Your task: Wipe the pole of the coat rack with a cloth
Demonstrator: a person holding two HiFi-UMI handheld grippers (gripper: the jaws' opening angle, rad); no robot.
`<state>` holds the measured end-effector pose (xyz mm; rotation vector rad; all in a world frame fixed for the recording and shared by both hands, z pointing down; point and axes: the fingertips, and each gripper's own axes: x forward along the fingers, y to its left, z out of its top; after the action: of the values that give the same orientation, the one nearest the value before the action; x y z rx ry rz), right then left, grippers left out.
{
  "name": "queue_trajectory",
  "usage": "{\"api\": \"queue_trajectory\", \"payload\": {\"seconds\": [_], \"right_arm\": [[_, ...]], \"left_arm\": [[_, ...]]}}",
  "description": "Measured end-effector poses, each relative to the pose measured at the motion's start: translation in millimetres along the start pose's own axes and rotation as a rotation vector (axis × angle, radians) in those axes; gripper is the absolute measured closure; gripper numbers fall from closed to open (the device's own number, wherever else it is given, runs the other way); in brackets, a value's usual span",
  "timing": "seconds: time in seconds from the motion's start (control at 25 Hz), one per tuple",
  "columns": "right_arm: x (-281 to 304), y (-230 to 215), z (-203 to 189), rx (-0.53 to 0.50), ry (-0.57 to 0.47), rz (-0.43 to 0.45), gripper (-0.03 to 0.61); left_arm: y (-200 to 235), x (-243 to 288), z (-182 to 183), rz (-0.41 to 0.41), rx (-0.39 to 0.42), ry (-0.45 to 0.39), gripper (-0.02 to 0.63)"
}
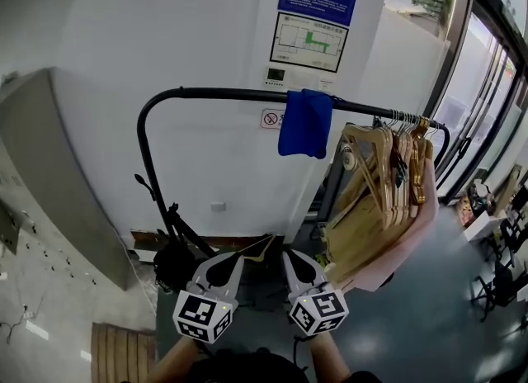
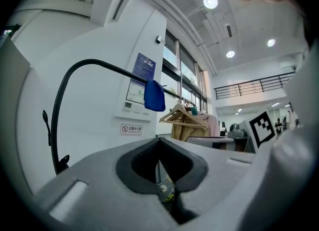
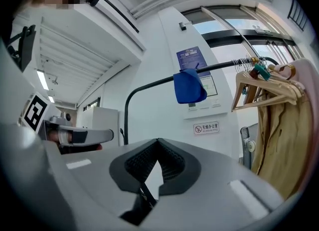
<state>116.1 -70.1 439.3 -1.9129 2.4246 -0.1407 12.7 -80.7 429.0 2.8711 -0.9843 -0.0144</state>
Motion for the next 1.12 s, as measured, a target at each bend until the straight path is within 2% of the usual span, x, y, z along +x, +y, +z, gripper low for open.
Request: {"api": "queue_trajectory", "payload": {"seconds": [0.24, 0.48, 0.68, 0.84, 0.92, 1.12], "right_arm": [[23, -6, 31, -0.101, -0.033, -0.031, 0.577], [81, -41, 127, -0.182, -0.164, -0.039, 0.577], [143, -73, 201, -0.216, -0.216, -0.059, 0.575], [155, -85, 248, -0.235, -0.302, -0.055, 0.575], [158, -83, 259, -0.259, -0.327, -0.032, 0.575], [184, -95, 259, -0.261, -0.28, -0.026, 0.575]], "left_arm": [[13, 2, 8, -0.037, 0.011, -0.009, 0.609], [23, 23, 14, -0.027, -0.004, -0.018, 0.609], [29, 53, 30, 0.008, 0.014, -0.037, 0.609], [33, 75, 43, 0.056, 0.029, -0.068, 0.609], [37, 86, 47, 0.08, 0.024, -0.082, 0.609], [33, 114, 45, 0.103, 0.008, -0.097, 0.609]]}}
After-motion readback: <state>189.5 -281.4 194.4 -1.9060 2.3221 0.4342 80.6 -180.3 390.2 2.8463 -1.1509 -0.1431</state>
